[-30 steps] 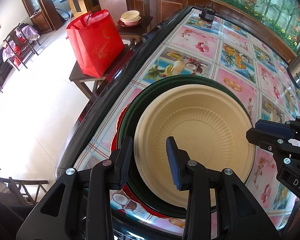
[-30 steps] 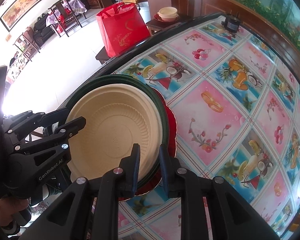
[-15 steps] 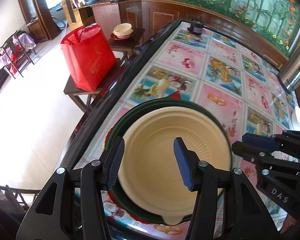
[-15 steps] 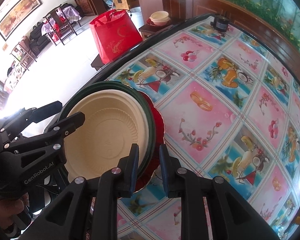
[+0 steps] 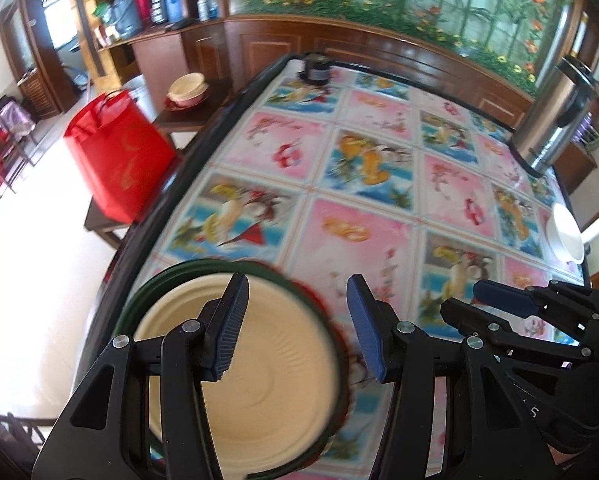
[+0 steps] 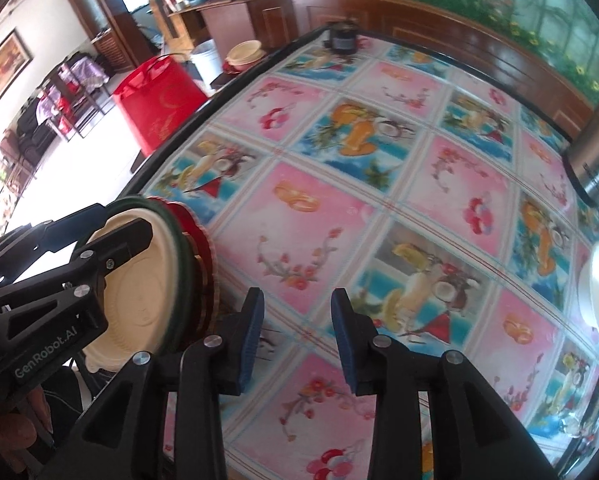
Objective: Organize plates and bowls
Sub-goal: 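Move the left tool toward the white plate beside the steel kettle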
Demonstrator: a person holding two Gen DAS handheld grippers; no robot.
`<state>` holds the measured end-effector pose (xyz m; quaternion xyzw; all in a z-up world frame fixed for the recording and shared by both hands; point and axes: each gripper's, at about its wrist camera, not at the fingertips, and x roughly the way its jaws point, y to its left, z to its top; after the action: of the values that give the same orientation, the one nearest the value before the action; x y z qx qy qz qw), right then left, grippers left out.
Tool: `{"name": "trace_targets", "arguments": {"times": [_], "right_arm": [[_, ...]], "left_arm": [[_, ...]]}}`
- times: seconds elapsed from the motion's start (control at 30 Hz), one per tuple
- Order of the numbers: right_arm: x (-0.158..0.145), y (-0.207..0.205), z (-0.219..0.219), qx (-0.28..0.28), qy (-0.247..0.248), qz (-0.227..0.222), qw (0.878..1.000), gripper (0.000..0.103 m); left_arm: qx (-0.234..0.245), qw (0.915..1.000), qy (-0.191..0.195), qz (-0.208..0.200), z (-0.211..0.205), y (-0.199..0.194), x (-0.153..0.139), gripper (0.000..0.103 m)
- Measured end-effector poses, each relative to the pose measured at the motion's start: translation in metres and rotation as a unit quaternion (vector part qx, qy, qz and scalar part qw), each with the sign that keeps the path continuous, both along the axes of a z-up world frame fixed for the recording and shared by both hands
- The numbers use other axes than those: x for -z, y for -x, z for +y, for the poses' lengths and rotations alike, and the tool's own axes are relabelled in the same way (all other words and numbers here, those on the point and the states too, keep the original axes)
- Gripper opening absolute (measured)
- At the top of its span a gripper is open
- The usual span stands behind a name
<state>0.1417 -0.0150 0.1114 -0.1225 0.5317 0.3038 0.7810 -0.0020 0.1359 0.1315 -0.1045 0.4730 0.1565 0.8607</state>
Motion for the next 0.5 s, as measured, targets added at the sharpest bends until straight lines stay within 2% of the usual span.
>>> {"name": "trace_targets", "arguments": {"times": [0.5], "right_arm": [[0.002, -0.048, -0.109, 0.122, 0.006, -0.004, 0.992, 0.040]], "left_arm": [[0.098, 0.9952, -0.007, -0.007, -0.096, -0.076, 0.001, 0.052]]}}
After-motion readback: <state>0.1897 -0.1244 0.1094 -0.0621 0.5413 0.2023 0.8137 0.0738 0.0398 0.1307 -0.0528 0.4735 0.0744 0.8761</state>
